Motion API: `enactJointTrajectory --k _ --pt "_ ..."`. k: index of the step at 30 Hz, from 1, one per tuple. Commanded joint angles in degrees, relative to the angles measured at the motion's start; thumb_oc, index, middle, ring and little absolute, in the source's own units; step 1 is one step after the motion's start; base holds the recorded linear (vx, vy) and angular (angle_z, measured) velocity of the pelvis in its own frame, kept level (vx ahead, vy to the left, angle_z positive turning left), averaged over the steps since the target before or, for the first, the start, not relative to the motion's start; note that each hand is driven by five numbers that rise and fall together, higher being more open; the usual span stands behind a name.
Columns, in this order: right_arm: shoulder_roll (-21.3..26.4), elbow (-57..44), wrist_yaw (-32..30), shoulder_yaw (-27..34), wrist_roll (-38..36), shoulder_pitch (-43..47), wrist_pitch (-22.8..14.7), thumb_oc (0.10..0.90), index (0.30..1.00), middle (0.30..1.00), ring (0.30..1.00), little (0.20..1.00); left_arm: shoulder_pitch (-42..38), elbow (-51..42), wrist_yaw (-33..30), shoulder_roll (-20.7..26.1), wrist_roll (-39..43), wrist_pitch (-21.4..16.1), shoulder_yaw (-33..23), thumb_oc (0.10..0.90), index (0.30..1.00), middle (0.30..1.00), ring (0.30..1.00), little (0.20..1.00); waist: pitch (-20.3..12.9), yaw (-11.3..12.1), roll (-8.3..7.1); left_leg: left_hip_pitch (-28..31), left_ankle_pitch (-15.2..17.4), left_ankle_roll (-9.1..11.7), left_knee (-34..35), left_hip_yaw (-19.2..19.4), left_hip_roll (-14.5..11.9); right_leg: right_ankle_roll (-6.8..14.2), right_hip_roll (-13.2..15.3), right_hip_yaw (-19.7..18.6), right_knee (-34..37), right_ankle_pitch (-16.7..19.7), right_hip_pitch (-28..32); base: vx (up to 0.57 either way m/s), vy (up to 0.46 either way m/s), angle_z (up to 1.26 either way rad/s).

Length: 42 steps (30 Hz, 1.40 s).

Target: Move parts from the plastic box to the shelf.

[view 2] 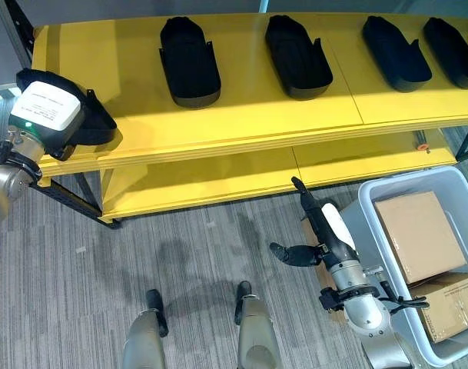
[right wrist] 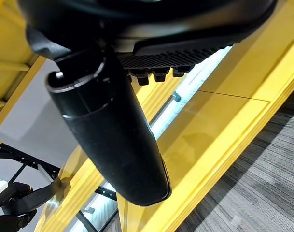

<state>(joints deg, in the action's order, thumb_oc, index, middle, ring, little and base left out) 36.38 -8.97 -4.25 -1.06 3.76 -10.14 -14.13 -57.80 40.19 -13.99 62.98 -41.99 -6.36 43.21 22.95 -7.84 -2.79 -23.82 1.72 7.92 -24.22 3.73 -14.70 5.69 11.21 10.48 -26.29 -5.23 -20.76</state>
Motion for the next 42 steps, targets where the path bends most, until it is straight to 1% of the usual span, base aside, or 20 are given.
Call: enactJointTrajectory --k 1,3,4,5,10,15,20,28,35,36,42 --pt "1.8 -5.8 -4.1 5.2 -2.2 3.7 -6.3 0.9 1.0 1.0 1.0 1.0 -6.2 0.8 -2.0 4.9 -2.3 1.8 -0.1 0.4 0.3 0.3 0.3 0.3 -5.0 -1.1 -0.7 1.3 4.5 -1.2 -0.9 1.4 -1.1 2.1 2.1 1.3 2.4 -3.5 4.8 0.08 0.035 0.02" --pt "2.2 -5.9 -4.3 5.2 -2.3 3.8 -6.6 0.9 1.0 1.0 1.0 1.0 -7.9 1.8 -2.5 5.0 -3.9 2.0 2.1 0.4 0.3 0.3 0.3 0.3 -5.1 -1.4 -0.7 0.9 4.5 -1.3 -1.1 1.3 -1.0 2.1 2.0 1.1 2.8 -3.3 4.6 -0.03 0.038 0.0" --pt "2.3 -6.0 -4.6 5.5 -2.2 3.9 -6.7 0.9 1.0 1.0 1.0 1.0 -9.0 2.5 -2.5 5.0 -4.4 2.0 3.3 0.4 0.3 0.3 0.3 0.3 -4.9 -1.4 -0.85 0.1 3.4 -1.8 -1.1 1.6 -1.0 1.7 2.1 1.5 3.2 -2.2 4.1 0.02 0.037 0.01" --pt "2.8 -6.0 -4.9 5.4 -2.0 4.1 -6.9 0.9 1.0 1.0 1.0 1.0 -10.8 3.5 -2.5 5.0 -5.9 2.2 5.7 0.4 0.3 0.3 0.3 0.3 -5.1 -1.6 -0.75 0.4 4.9 -1.3 -1.5 1.2 -1.0 2.2 1.7 0.9 3.0 -3.2 4.4 0.02 0.036 0.03" --pt "3.3 -6.5 -5.9 5.8 -1.4 4.4 -7.2 0.9 1.0 1.0 1.0 1.0 -14.6 5.9 -2.8 4.1 -8.6 2.5 10.3 0.4 0.3 0.3 0.3 0.3 -5.1 -1.8 -0.81 -0.1 5.2 -1.5 -2.0 1.2 -1.1 2.4 1.6 0.5 3.1 -3.1 3.9 0.02 0.005 0.01" --pt "3.7 -7.0 -6.4 6.6 -0.9 4.2 -7.3 0.9 1.0 1.0 1.0 1.0 -16.1 8.2 -2.3 3.7 -10.6 2.2 13.3 0.4 0.3 0.3 0.3 0.3 -5.0 -2.2 -0.68 0.0 5.7 -1.7 -2.5 1.8 -1.0 2.6 1.5 -0.3 2.8 -3.1 3.3 0.02 0.031 -0.05" --pt "4.2 -7.4 -6.5 7.2 -0.7 3.6 -7.5 0.9 1.0 1.0 1.0 1.0 -16.8 9.5 -1.8 3.7 -12.1 1.7 15.4 0.4 0.3 0.3 0.3 0.3 -5.0 -2.6 -0.38 0.1 6.0 -1.8 -2.8 2.5 -0.9 2.7 1.6 -0.9 2.7 -2.9 2.5 0.01 0.029 -0.12" --pt "4.3 -7.9 -6.6 7.9 -0.1 2.5 -7.5 0.9 1.0 1.0 1.0 1.0 -17.2 10.5 -1.8 4.3 -12.8 1.0 16.6 0.4 0.3 0.3 0.3 0.3 -5.6 -3.0 -0.02 0.5 6.1 -1.8 -2.4 3.1 -0.9 2.9 1.9 -1.6 3.4 -2.5 2.5 0.02 0.016 -0.05" --pt "4.4 -7.9 -6.6 8.3 0.0 2.1 -7.5 0.9 1.0 1.0 1.0 1.0 -19.3 11.0 -1.8 5.2 -15.3 0.4 20.6 0.4 0.3 0.3 0.3 0.3 -5.9 -3.2 0.56 0.4 6.3 -1.9 -2.4 3.3 -0.5 3.2 2.2 -1.9 3.4 -2.2 2.3 0.0 0.0 0.0" --pt "4.5 -7.8 -6.5 8.0 0.0 2.3 -7.4 0.9 1.0 1.0 1.0 1.0 -19.4 11.4 -1.5 5.3 -16.1 0.0 21.7 0.4 0.3 0.3 0.3 0.3 -6.0 -3.3 0.82 0.4 6.3 -1.9 -2.4 3.4 -0.5 3.3 2.3 -2.0 3.5 -2.1 2.3 0.0 0.0 0.0" --pt "4.7 -7.9 -6.5 7.7 -0.4 2.8 -7.5 0.9 1.0 1.0 1.0 1.0 -19.7 12.4 -1.3 5.7 -17.4 -0.6 23.8 0.4 0.3 0.3 0.3 0.3 -6.0 -3.5 1.33 0.5 6.4 -2.0 -2.5 4.0 -0.3 3.3 2.3 -2.5 3.6 -2.0 2.1 0.0 0.003 -0.01"
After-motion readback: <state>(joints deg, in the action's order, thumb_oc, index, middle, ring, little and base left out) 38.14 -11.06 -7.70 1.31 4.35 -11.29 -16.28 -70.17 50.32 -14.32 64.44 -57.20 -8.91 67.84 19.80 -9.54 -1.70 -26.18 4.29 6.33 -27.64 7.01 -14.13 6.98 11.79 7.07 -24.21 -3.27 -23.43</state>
